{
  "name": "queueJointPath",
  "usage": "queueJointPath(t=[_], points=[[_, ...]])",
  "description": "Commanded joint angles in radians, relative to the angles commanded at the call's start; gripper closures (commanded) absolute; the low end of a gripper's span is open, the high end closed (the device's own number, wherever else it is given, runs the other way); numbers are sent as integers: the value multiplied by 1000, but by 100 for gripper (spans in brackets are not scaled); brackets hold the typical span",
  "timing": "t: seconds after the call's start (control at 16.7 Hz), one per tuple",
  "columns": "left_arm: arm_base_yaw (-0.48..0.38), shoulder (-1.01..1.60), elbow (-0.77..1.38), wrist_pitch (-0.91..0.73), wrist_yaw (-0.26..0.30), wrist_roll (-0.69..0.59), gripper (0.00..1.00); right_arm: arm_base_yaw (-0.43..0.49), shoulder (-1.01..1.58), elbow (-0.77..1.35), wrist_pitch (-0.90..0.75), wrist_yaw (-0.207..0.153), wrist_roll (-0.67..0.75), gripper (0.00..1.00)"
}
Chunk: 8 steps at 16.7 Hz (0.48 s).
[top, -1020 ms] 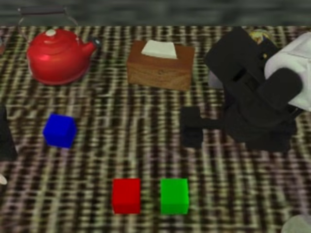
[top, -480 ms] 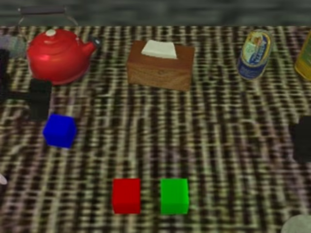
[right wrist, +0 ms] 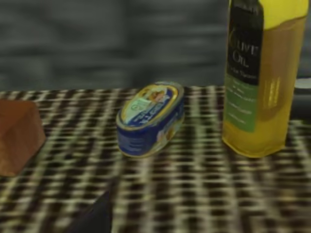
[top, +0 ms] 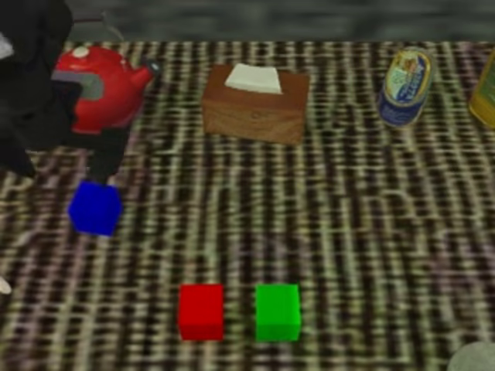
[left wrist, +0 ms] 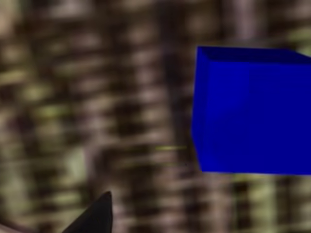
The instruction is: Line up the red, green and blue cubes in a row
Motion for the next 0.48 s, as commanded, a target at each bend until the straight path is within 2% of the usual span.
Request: queueJointPath(t=[0.24, 0.48], points=[[-10, 127, 110, -62, 0, 1, 0, -60, -152, -99, 90, -22, -58, 0], [-11, 137, 119, -67, 0, 1, 0, -64, -163, -106, 97, -24, -62, 0]])
